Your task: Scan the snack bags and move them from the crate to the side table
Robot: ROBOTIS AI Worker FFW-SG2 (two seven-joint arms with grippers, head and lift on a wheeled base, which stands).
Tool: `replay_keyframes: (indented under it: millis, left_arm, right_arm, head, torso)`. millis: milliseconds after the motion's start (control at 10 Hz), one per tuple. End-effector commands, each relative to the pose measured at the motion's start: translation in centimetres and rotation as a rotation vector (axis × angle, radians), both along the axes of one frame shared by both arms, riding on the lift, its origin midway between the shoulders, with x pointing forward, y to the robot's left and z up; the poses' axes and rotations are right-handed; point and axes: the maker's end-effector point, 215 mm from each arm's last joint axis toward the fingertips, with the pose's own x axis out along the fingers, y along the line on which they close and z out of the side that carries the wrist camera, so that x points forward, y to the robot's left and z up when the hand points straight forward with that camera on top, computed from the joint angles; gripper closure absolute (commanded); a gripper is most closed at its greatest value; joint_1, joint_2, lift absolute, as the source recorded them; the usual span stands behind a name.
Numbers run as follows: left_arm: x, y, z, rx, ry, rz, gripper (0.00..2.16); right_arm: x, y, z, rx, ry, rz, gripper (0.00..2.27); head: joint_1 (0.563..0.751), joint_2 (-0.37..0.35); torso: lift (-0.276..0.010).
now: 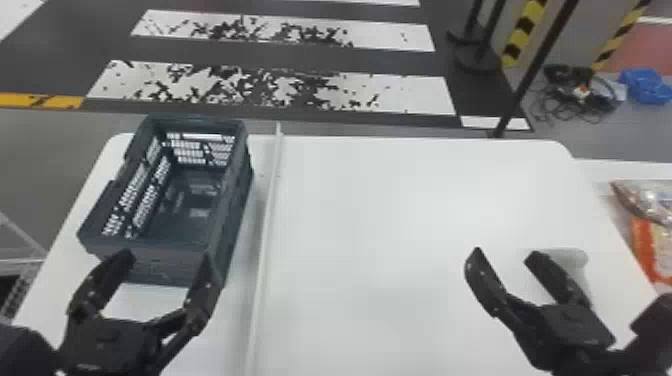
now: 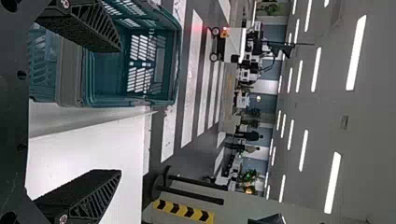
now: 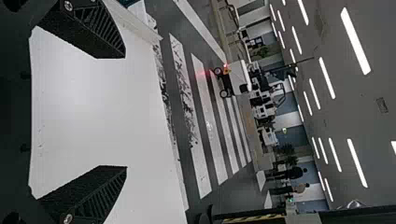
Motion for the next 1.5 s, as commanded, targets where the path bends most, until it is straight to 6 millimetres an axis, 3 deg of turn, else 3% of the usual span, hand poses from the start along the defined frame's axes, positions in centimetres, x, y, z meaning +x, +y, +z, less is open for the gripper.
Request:
replay_keyframes:
  millis: [0,1400]
  left_arm:
    - [0.1,-0.2,0.4,-0.005,-0.008,-0.003,0.07]
    - [-0.4,-0.9,1.3,-0.015,-0.032,-0.007,0.07]
  right_arm:
    - [0.0,0.3,0.2,0.005,-0.005,0.004,0.08]
    - [-0.4,-0.2,1.2,0.03,-0.039,0.003,0.08]
  head:
    - [0.695,-0.059]
    - [0.695,-0.079]
  torso:
    - [-0.087]
    - [-0.087]
